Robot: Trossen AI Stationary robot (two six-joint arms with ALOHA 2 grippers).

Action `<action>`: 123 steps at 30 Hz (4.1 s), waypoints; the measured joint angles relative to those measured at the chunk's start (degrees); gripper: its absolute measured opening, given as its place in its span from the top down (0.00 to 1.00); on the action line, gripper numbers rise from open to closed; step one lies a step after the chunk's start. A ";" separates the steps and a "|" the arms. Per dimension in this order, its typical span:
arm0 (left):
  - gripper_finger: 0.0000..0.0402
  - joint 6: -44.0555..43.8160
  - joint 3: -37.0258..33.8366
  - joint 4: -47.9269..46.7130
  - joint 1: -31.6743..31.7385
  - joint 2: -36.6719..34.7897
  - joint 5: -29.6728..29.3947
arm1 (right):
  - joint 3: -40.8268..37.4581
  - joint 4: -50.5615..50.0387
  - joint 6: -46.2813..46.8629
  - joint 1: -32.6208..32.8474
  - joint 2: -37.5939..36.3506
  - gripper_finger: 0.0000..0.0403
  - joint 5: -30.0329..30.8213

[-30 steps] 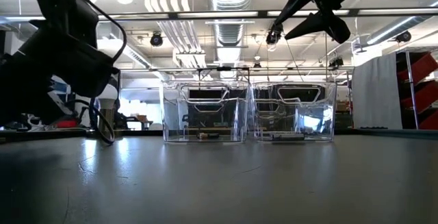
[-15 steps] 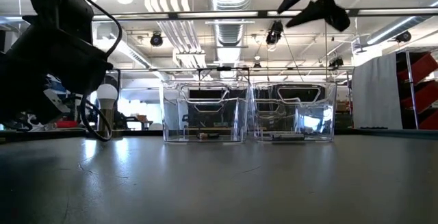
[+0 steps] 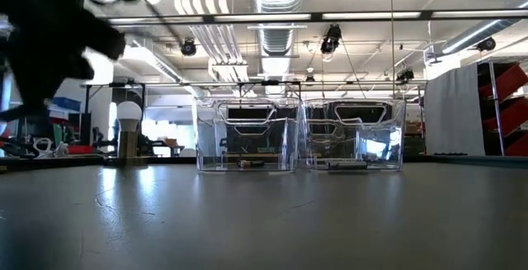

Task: Sort batteries
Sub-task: Put the black battery into the left transparent bin

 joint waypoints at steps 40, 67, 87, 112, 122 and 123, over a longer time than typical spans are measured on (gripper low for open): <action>0.93 16.24 44.41 12.38 25.17 46.27 -10.20 | -0.71 -35.74 21.94 6.38 4.17 0.54 -0.56; 0.93 3.72 43.84 13.91 26.43 50.28 -8.46 | 3.86 -35.00 16.70 6.36 0.76 0.55 0.98; 0.93 4.42 43.62 12.02 26.05 50.28 -6.78 | 7.45 -22.07 -4.15 4.28 3.85 0.70 3.13; 0.89 4.74 43.71 15.86 25.90 53.82 -11.80 | 7.36 -22.51 -5.11 3.80 7.80 0.82 2.06; 0.69 4.61 43.52 15.14 25.90 53.83 -11.64 | 7.52 -22.55 -7.54 2.73 7.66 0.63 -0.52; 0.68 4.41 43.52 14.76 25.88 53.50 -11.55 | 7.52 -22.54 -7.55 2.73 7.63 0.61 -0.55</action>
